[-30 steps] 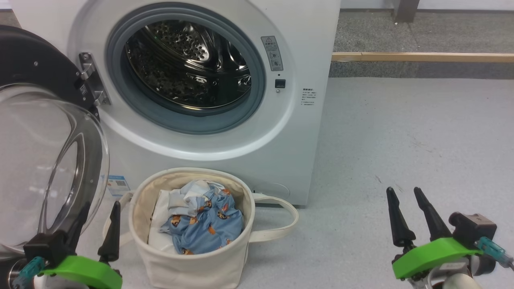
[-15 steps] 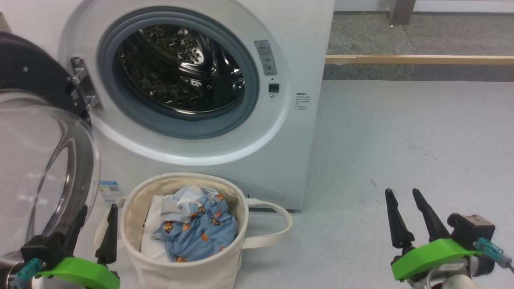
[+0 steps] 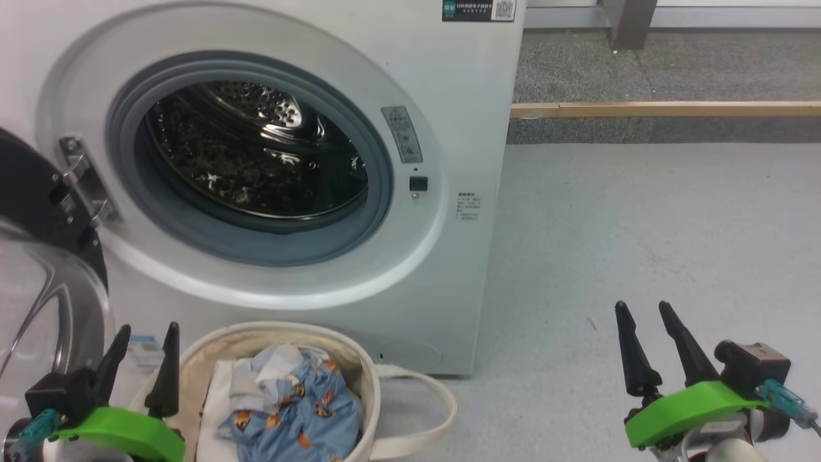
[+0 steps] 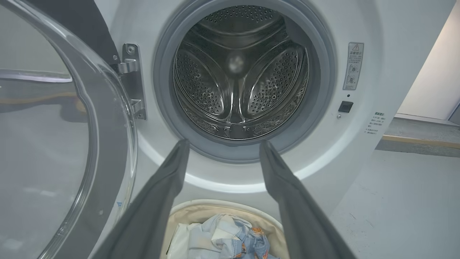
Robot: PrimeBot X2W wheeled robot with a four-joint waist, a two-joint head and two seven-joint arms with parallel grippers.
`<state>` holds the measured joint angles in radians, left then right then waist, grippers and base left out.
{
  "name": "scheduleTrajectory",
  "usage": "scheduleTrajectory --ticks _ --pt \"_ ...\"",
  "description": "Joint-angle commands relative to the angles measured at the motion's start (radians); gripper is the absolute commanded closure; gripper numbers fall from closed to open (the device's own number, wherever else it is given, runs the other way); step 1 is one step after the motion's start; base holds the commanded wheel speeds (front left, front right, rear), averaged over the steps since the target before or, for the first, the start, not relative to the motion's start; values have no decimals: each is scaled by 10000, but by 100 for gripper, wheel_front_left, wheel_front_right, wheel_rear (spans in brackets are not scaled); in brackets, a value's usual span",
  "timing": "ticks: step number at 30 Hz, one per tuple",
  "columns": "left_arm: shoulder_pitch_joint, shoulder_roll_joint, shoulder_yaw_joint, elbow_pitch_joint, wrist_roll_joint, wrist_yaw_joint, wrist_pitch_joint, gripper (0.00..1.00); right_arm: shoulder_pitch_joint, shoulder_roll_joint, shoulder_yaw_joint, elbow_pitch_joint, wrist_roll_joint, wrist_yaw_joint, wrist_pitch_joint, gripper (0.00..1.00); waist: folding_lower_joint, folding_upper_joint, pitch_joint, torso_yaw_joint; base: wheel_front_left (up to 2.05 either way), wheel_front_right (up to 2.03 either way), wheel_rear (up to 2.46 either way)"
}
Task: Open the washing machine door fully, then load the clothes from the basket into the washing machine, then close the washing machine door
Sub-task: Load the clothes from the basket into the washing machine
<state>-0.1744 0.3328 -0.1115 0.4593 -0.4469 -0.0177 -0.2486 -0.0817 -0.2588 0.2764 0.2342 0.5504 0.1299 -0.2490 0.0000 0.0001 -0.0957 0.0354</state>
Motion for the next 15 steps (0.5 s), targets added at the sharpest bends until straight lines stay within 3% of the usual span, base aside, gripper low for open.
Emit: scheduleTrajectory --ticks 1,8,15 --pt "-706 392 484 -214 -76 61 -120 0 -462 -110 131 -274 41 8 -128 0 0 -1 -1 4 171 -166 -5" --pt "-711 361 496 -178 -76 132 -124 0 -458 -71 170 -284 42 8 -128 0 0 -1 32 22 116 -111 -6" --pt "-692 255 490 -98 -203 99 -126 0 -463 -31 289 -327 21 8 -128 0 0 -1 120 -15 23 -23 0"
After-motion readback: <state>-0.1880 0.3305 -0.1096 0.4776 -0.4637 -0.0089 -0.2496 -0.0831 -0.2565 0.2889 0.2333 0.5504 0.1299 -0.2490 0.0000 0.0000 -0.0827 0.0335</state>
